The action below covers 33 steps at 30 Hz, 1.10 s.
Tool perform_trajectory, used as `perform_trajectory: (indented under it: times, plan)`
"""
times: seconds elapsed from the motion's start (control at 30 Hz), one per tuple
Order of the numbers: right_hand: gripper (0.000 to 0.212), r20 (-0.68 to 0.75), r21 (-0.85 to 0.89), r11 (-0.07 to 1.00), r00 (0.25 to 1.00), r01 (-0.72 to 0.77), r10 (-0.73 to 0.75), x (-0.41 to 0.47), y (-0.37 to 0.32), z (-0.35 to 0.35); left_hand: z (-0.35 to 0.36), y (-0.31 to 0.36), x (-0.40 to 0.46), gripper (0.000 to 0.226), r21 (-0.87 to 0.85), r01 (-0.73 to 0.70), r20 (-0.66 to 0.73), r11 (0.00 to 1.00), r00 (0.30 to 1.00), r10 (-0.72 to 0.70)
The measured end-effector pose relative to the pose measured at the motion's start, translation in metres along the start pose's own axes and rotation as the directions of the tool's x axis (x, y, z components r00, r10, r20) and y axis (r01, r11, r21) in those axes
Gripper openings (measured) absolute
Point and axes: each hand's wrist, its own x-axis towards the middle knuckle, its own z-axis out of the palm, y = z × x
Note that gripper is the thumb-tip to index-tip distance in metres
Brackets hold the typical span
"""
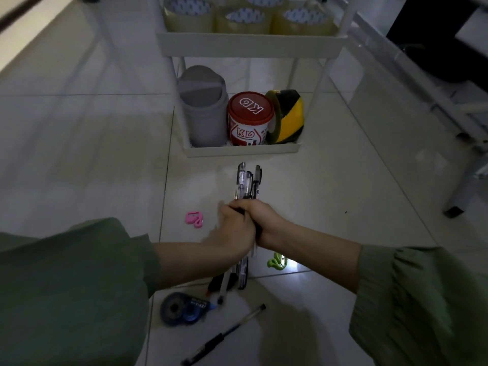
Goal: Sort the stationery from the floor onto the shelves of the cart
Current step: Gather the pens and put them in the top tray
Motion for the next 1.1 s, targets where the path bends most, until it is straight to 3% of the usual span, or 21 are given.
perform_trajectory:
  times: [0.03,0.07,0.1,0.17,0.2,0.27,0.4,0.5,0.57,0.63,0.73,0.83,0.9,0.93,1.0,1.1]
  plan:
    - [0.015,0.019,0.015,1.0,1.0,0.01,-0.011,0.0,-0.002,-0.002,0.004,-0.001,0.002,0.033,-0.022,-0.022,-0.09,1.0,0.996,0.02]
    - [0.016,0.037,0.038,0.999,0.999,0.014,-0.016,0.0,-0.003,-0.004,0.004,-0.006,0.004,0.026,-0.226,-0.025,-0.136,0.974,0.991,-0.006]
    - [0.015,0.055,0.067,0.998,0.998,0.015,-0.019,-0.002,-0.003,-0.005,0.003,-0.008,0.0,0.034,-0.295,-0.06,-0.114,0.954,0.993,0.027]
    - [0.011,0.05,0.113,0.993,0.998,0.035,-0.041,-0.003,-0.001,-0.006,-0.007,-0.015,-0.002,0.065,-0.08,-0.199,-0.016,0.977,0.98,0.198]
    - [0.015,0.023,0.127,0.99,0.997,0.065,-0.068,-0.003,0.002,-0.006,-0.008,-0.018,-0.003,0.068,-0.038,-0.249,0.038,0.968,0.967,0.25]
    - [0.028,-0.068,0.14,0.982,0.991,0.127,-0.118,-0.001,0.007,-0.007,-0.008,-0.021,0.0,0.054,-0.008,-0.295,0.098,0.956,0.951,0.294]
    - [0.012,-0.257,0.073,0.975,0.949,0.209,-0.184,0.003,0.011,-0.011,-0.005,-0.017,0.007,0.042,0.086,-0.314,0.147,0.945,0.943,0.3]
    - [0.025,-0.362,0.032,0.975,0.912,0.218,-0.192,0.006,0.01,-0.016,-0.006,-0.017,-0.003,0.036,0.051,-0.32,0.208,0.946,0.93,0.303]
    - [0.022,-0.378,0.055,0.97,0.905,0.235,-0.197,0.007,0.007,-0.018,-0.004,-0.017,-0.015,0.008,-0.091,-0.298,0.154,0.95,0.938,0.309]
    - [0.015,-0.406,0.063,0.963,0.889,0.261,-0.214,0.01,0.002,-0.022,-0.003,-0.025,-0.025,0.013,-0.137,-0.302,0.054,0.943,0.949,0.311]
    - [0.013,-0.45,0.009,0.959,0.857,0.283,-0.249,0.014,-0.007,-0.036,-0.003,-0.062,-0.03,0.018,0.031,-0.383,0.055,0.923,0.923,0.381]
    - [0.017,-0.454,-0.005,0.963,0.857,0.269,-0.242,0.014,-0.012,-0.053,-0.012,-0.098,-0.033,0.011,0.344,-0.509,0.326,0.789,0.853,0.408]
    - [0.025,-0.452,-0.03,0.968,0.86,0.249,-0.236,0.015,-0.011,-0.06,-0.023,-0.11,-0.035,0.038,0.609,-0.623,0.589,0.491,0.77,0.245]
    - [0.027,-0.45,-0.037,0.97,0.863,0.241,-0.231,0.014,-0.01,-0.062,-0.025,-0.113,-0.035,0.047,0.674,-0.65,0.651,0.351,0.747,0.135]
    - [0.027,-0.433,-0.028,0.974,0.876,0.225,-0.215,0.013,-0.008,-0.062,-0.025,-0.114,-0.037,0.055,0.721,-0.676,0.684,0.152,0.73,0.002]
    - [0.027,-0.375,-0.022,0.98,0.907,0.198,-0.192,0.013,-0.006,-0.057,-0.015,-0.11,-0.034,0.042,0.718,-0.688,0.695,0.105,0.716,-0.059]
